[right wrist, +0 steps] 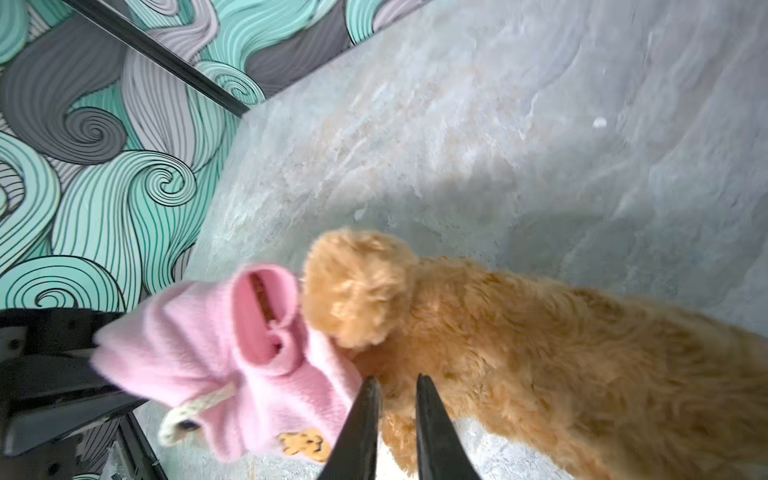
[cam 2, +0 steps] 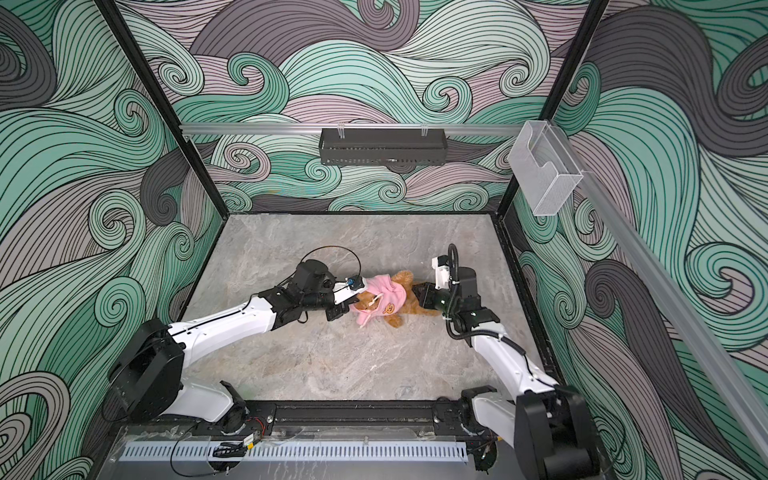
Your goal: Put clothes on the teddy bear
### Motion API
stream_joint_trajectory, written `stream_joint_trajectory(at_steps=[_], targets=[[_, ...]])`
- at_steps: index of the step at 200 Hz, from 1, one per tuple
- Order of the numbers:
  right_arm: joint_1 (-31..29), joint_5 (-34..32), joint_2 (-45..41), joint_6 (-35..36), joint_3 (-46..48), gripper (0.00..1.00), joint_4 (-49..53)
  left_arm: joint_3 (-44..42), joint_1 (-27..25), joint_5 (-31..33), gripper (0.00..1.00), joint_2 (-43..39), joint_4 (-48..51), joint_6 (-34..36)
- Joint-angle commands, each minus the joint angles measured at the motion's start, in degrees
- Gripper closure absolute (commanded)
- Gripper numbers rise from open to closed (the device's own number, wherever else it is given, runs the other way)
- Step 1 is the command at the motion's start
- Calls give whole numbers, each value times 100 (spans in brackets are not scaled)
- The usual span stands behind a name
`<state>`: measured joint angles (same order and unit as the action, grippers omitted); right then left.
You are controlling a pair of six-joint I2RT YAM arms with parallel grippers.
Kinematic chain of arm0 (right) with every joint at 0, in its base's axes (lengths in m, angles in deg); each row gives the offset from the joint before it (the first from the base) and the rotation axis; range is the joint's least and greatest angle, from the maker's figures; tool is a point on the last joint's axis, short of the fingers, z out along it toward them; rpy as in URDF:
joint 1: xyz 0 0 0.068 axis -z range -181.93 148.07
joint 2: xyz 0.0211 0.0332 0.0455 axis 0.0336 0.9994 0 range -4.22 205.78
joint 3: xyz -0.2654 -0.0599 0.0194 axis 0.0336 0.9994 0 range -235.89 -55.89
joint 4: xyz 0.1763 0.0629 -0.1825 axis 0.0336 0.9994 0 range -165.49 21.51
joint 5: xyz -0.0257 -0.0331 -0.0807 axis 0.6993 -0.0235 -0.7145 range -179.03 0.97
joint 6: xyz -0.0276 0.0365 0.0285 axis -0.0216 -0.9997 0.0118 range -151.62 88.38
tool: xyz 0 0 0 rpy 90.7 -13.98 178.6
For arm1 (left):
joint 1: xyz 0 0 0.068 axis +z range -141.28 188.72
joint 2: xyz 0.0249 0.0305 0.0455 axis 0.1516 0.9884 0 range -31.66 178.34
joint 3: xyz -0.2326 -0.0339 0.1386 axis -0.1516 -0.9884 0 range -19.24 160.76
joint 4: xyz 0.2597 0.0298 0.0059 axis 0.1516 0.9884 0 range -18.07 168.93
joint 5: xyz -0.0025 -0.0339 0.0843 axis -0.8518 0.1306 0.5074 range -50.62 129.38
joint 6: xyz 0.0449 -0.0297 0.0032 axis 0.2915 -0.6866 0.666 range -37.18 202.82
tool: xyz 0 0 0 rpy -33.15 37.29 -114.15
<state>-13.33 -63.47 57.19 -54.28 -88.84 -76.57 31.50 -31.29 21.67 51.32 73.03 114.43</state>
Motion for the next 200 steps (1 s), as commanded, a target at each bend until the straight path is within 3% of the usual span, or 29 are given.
stream_joint_trajectory(at_steps=[1,19,40,60,101,154,165,200], targets=[[-205,-106,-209,264,-222,76,8,262,-59,82,100,100,233,364],[-318,-445,181,147,-347,76,-224,259,-57,59,100,191,202,332],[-313,-1342,872,-79,-458,76,-112,265,-53,9,100,315,180,136],[-274,-1582,1188,-320,-162,81,-435,308,-51,21,91,411,254,-294],[-338,-1517,1528,-658,621,87,-1364,46,-37,-63,70,641,-281,-1192],[-363,-1559,1568,-469,1055,92,-1553,254,12,-39,55,1086,-702,-1965],[-372,-1560,1589,-458,1109,92,-1588,332,19,-31,48,1190,-742,-2107],[-424,-1453,1724,-482,1202,94,-1698,546,22,-35,47,1550,-876,-2446]])
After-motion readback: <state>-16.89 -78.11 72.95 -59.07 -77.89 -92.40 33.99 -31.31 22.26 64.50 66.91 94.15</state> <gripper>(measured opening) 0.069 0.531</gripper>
